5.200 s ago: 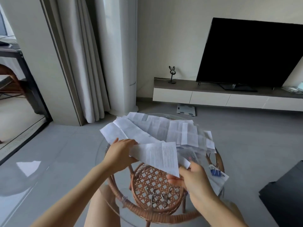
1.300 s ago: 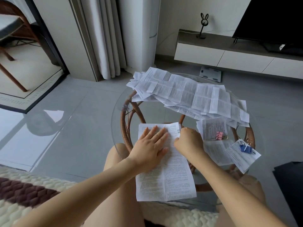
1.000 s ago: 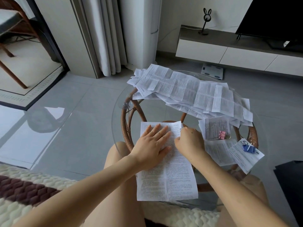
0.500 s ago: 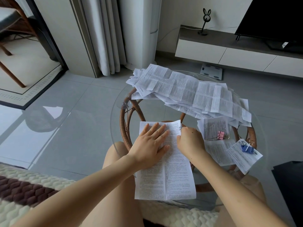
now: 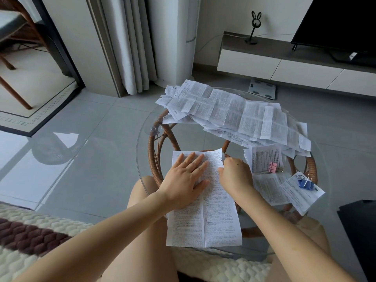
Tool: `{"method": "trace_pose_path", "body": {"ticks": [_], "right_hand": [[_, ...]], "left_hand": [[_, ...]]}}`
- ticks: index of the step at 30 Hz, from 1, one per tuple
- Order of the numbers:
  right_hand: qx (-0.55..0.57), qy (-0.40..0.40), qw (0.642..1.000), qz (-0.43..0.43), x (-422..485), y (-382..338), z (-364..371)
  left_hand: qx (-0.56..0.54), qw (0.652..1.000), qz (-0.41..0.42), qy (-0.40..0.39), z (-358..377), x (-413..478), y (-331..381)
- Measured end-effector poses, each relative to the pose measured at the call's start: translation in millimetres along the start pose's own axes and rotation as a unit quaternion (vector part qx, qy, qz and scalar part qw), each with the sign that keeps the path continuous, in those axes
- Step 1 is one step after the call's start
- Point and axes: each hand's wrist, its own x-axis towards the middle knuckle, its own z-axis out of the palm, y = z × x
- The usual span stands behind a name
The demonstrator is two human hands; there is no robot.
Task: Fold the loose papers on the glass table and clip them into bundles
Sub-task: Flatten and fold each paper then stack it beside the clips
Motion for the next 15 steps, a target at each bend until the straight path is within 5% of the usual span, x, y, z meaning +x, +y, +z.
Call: {"method": "trace_pose_path", "body": {"ticks": [11,15], "right_hand": [[0.054,0.036,0.997,0.047,-28.1,-1.9,-4.3],[0.159,0.013,0.980,0.119,-50.3,6.5,-4.1]], "left_hand": [[0.026,1.000,-0.010,-0.007,-1.3,0.5,2.6],[0.036,0.999,-0.003,-0.008,-0.3,0.8,0.7]]}}
